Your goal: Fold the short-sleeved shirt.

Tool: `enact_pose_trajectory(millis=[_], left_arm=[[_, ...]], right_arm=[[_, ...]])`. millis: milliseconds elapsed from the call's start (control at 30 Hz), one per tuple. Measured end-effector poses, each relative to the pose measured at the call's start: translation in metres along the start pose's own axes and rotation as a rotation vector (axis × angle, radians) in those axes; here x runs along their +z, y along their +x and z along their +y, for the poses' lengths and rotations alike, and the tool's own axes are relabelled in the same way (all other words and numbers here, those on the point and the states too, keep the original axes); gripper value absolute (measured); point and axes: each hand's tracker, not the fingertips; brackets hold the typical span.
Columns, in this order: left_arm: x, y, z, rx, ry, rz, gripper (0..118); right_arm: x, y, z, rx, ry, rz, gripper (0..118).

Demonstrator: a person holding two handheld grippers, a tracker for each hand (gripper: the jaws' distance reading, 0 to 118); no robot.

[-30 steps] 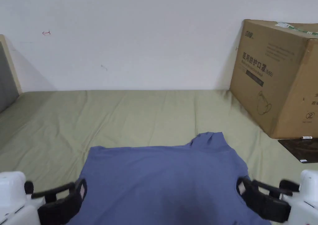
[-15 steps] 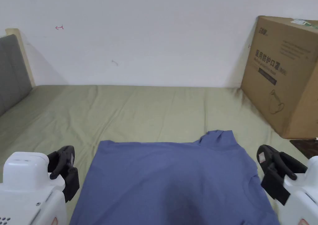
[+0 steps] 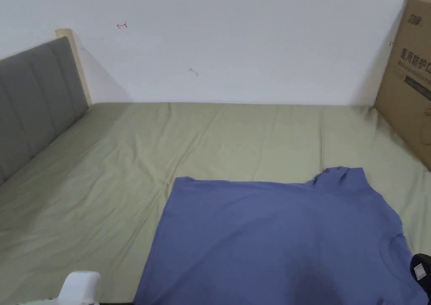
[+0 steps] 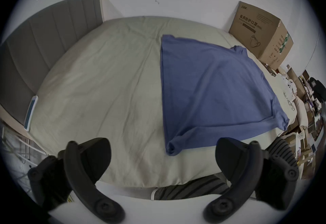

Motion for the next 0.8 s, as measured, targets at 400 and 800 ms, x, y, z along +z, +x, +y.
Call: enact_pose_trajectory(millis=[400,800], left_arm=[[-0.033,0.029,-0.014,-0.125,0.001,-0.014,8],[0.012,0.035,-0.009,-0.089,0.143,-0.024,6]], right_arm=[[-0.027,-0.004,-0.012,-0.027,-0.133,0.021,0],[-0.034,0.097,-0.051,-0.123,-0.499,-0.133,91]])
